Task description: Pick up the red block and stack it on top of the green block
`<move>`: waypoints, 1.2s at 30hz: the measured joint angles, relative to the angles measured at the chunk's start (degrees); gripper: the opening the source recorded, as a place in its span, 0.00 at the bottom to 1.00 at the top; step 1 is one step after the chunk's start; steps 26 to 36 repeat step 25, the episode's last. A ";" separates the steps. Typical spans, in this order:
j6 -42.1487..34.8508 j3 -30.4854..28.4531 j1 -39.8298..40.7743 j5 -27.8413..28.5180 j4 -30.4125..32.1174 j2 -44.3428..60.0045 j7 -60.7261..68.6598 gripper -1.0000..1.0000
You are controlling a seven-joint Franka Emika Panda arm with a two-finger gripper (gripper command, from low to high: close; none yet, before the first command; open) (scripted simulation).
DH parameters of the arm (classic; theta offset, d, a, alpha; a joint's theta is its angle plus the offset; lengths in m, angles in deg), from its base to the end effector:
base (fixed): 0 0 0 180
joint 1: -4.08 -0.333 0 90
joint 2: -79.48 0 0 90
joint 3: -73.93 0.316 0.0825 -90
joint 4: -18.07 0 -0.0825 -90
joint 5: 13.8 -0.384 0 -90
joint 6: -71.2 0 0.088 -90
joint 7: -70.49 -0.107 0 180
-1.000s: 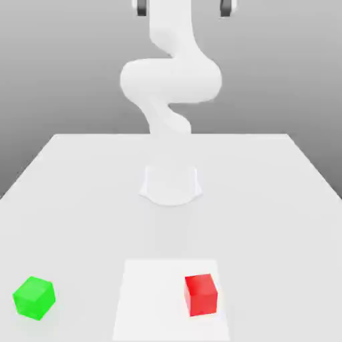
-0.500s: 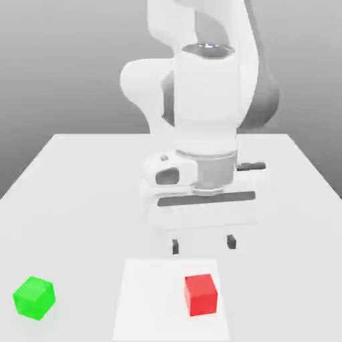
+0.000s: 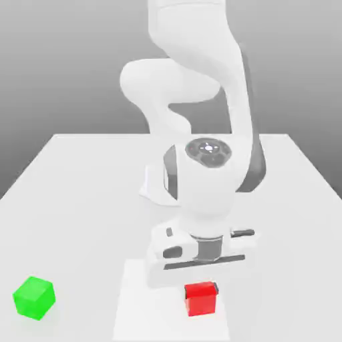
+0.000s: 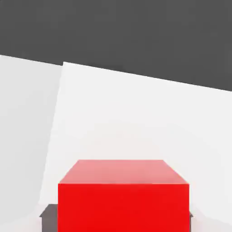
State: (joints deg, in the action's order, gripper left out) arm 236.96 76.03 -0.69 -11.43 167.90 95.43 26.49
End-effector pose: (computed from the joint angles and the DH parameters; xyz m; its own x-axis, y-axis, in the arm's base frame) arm 0.4249 0.0548 0.1553 0.8200 -0.5723 0.0001 -0.5723 -0.8200 0.0001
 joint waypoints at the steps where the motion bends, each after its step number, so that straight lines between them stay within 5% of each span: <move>1: -1.47 0.21 0.15 -0.26 0.26 -1.72 0.20 0.00; 5: -7.85 0.28 1.31 -1.51 0.91 -8.76 0.37 0.00; 16: -17.00 -16.70 16.78 -6.50 -8.93 -7.75 -14.36 0.00; 20: -12.26 -16.91 20.18 -11.20 -10.82 -0.74 -13.46 0.00; 21: -10.56 -16.17 20.86 -12.34 -10.99 1.19 -12.73 1.00; 36: -10.56 -16.17 20.86 -12.34 -10.99 1.19 -12.73 1.00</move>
